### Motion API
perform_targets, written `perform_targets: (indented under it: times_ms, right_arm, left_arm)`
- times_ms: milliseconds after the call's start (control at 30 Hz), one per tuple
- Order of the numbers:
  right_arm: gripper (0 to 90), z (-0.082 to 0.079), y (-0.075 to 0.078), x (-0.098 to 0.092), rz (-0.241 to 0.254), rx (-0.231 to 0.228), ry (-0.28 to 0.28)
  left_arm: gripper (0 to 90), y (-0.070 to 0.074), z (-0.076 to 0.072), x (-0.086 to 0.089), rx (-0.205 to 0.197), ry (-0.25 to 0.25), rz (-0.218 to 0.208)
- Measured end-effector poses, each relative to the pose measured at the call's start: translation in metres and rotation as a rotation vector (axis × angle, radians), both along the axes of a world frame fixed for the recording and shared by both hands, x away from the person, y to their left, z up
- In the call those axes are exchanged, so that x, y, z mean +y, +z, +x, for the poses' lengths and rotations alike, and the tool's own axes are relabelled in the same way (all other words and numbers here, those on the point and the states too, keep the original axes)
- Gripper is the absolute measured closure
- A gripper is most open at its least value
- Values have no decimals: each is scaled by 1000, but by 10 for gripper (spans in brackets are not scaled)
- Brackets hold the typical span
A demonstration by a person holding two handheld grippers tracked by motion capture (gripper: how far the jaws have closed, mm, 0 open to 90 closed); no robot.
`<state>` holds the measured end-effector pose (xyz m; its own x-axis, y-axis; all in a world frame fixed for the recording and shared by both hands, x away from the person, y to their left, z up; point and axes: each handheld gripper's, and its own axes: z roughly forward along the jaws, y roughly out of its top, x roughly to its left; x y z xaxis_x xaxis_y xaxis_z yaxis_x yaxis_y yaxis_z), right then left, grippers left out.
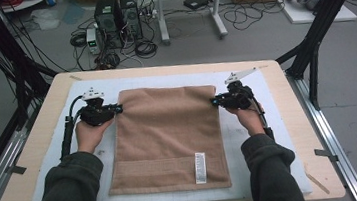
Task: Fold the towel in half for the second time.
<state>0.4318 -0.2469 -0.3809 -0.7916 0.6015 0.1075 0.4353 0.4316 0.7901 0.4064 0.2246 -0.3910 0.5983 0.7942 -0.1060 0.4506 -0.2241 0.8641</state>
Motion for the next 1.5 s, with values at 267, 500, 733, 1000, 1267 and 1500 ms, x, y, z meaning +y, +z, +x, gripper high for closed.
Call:
perform_targets:
  times_ms: [267, 500, 733, 1000, 1267, 1500]
  right_arm:
    - [824, -56, 8, -4, -4, -6, 114]
    - [823, -86, -25, -5, -6, 39, 139]
    - [819, -95, -48, -9, -3, 79, 125]
    - [669, -97, -41, -12, -19, 71, 105]
    - [465, -91, -21, -24, 6, 27, 26]
    - [434, -59, -14, -12, -12, 32, -10]
  left_arm:
    - [834, -7, -53, 9, -14, -112, 35]
    - [832, -30, -89, 13, 22, -168, 48]
    - [811, -39, -97, 18, 63, -195, 47]
    - [642, -35, -100, 24, 82, -200, 116]
    - [490, -14, -92, 36, 60, -153, 107]
    - [475, -9, -58, 27, 71, -109, 89]
